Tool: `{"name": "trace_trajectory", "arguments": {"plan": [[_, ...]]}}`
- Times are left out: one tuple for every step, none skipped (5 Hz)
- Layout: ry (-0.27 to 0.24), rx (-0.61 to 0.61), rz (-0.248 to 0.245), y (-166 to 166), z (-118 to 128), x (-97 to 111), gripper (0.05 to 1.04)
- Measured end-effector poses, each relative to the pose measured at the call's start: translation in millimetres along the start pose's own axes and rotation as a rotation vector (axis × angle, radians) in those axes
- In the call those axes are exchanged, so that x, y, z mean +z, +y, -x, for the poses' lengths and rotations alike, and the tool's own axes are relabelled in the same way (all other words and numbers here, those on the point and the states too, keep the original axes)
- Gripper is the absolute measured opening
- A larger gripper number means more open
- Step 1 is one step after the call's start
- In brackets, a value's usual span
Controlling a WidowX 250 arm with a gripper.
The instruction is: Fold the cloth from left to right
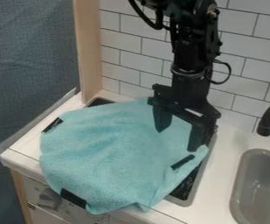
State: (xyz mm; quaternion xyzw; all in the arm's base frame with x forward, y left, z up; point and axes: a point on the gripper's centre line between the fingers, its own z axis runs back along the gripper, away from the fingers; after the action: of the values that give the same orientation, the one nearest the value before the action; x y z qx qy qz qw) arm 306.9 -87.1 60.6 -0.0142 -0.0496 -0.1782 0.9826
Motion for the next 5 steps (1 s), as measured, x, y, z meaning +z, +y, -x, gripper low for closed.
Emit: {"name": "trace_trajectory", "arguments": {"plan": [[0.027,0.005,0.002,0,4,-8,1.001],[0.116,0.015,0.000,1,4,-22,1.001],[0.117,0.028,-0.005,2,4,-23,1.001],[0.149,0.024,0.000,2,-2,-37,1.001],[0.177,0.014,0.020,1,-9,-51,1.001]]}}
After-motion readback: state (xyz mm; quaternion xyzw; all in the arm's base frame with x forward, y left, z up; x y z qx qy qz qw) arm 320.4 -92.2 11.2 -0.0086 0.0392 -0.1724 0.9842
